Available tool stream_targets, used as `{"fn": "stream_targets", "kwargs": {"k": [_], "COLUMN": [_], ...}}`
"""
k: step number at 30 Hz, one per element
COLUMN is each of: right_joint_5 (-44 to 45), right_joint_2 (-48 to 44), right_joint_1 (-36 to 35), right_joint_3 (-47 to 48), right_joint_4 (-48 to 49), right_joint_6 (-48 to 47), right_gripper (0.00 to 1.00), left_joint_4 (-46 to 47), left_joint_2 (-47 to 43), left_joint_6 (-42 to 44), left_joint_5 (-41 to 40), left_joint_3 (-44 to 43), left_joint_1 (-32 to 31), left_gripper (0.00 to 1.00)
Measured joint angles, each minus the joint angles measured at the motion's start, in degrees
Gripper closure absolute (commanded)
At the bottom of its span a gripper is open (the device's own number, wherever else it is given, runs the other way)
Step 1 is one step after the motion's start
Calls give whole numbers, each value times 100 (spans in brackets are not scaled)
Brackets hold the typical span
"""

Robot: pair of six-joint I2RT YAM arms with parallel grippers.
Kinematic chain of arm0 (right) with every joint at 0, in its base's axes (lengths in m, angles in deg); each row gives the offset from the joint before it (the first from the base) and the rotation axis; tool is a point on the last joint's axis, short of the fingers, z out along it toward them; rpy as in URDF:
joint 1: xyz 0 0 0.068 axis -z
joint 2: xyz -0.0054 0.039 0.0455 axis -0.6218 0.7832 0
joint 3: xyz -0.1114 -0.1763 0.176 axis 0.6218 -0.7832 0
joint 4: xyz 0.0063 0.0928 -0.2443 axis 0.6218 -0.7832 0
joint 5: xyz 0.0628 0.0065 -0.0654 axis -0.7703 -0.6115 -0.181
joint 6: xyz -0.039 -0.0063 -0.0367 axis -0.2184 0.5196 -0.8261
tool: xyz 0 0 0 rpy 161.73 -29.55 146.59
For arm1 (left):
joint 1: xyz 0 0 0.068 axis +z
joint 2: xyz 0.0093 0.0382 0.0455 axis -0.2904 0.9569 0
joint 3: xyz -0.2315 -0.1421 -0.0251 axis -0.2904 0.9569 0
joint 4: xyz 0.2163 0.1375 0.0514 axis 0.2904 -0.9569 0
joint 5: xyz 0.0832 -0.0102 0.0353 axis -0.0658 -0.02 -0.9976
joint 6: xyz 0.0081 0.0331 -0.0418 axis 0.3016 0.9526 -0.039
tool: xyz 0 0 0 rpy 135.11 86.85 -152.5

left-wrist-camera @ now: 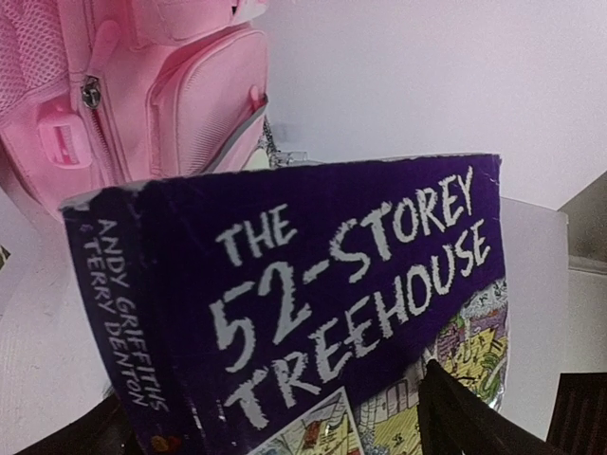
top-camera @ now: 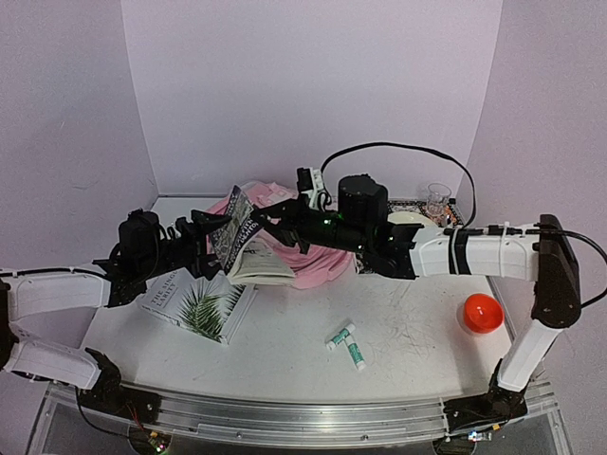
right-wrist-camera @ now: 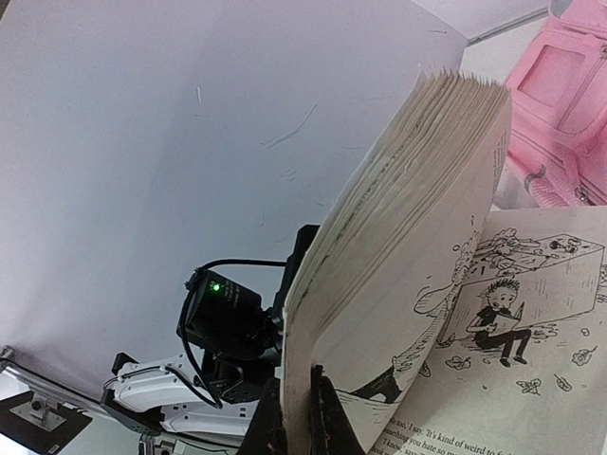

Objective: Pack the student bag
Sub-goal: Pass from the right arm to the left

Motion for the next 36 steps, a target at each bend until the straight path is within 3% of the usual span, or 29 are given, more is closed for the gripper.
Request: {"fn": "stream_targets", "kwargs": {"k": [4,17,22,29,33,36], "right_joint_5": [45,499,657,992,1148,1211], "right_joint_2": [-5,-428,-502,-893,-1178,-1221], "right_joint_1": [-20,-14,-14,-31,-35,-75], "right_joint_3": [-198,-764,-771,-1274,-1589,-1627], "right_joint_4": [271,-124,-557,-974,-1088,-1079], "right_joint_6": [72,-58,-158,-207,-85,-15], "right_gripper": [100,100,92,38,16,5], "left_joint_4": [332,421,454,462,462,462], "left_joint_2": [-52,-362,-395,-444,-461,-441], "left_joint_6": [-61,24,67,46,18,27], "left_joint_5": [-178,-590,-625,-781,-1039,-1182], "left_joint_3": [133,421,423,423,423,408], "left_joint_1": [-47,-49,-69,-103,-94,-81], "left_gripper": [24,81,100,100,100,100]}}
